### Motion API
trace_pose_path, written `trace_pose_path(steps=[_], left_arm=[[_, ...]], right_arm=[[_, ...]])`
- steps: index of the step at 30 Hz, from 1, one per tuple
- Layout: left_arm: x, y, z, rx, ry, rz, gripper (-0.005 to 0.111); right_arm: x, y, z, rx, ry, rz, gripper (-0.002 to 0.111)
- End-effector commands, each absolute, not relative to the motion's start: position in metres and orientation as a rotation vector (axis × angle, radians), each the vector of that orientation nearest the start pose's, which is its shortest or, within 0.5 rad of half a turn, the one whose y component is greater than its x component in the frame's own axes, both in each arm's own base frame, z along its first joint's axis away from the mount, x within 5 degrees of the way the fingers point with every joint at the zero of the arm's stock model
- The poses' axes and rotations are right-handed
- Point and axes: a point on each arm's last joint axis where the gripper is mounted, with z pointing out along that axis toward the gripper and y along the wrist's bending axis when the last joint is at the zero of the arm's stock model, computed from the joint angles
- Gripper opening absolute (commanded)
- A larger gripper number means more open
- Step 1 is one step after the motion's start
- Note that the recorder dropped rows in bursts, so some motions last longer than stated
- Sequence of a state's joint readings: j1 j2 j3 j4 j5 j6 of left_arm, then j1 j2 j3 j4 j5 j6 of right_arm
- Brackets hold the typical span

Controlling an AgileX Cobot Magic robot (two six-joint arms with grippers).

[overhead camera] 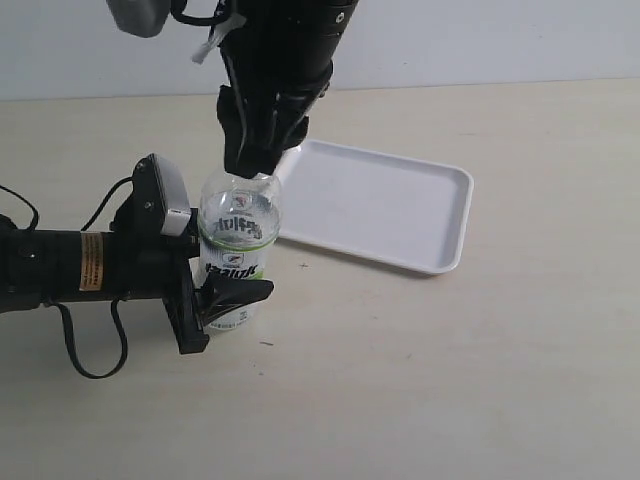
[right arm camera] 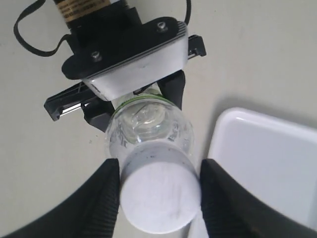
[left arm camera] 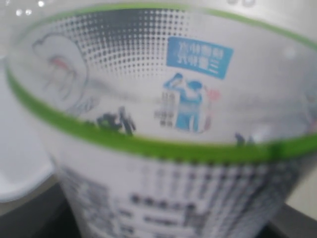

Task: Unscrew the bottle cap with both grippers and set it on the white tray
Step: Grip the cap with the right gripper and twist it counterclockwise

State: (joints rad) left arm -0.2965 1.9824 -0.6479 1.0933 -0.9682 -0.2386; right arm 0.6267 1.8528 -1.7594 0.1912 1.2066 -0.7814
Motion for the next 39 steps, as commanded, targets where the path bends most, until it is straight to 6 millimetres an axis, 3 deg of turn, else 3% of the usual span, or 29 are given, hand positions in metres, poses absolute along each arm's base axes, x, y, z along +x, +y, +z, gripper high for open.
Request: trace_pose_path(steps=[1,22,34,36,39], left_arm=[[0.2666,-0.1548,0.1095,1.182,1.601,-0.796,0.000],[0.2664,-0.1561,0.1117,1.138,1.621,-0.857,0.000],[0.2680,-0.1564,0.1141,1.139,1.575,-0.830,0.000],[0.2679,-0.1564,0.1141,1.139,1.575,-0.830,0.000],[0.2679,-0.1565,0.1143,1.138,1.573,-0.831,0.000]], right_arm=[[0.3119,0.2460,0.3210,-1.918,1.994,0.174,0.000],[0.3176,0.2382,0.3198,-2.449,1.350,-0.126,0.000],[0.3174,0.2385,0.3198,-2.463,1.322,-0.126,0.000],[0.3174,0.2385,0.3198,-2.463,1.322,-0.126,0.004],[0.3174,0.2385,0.3198,-2.455,1.337,-0.123,0.022]])
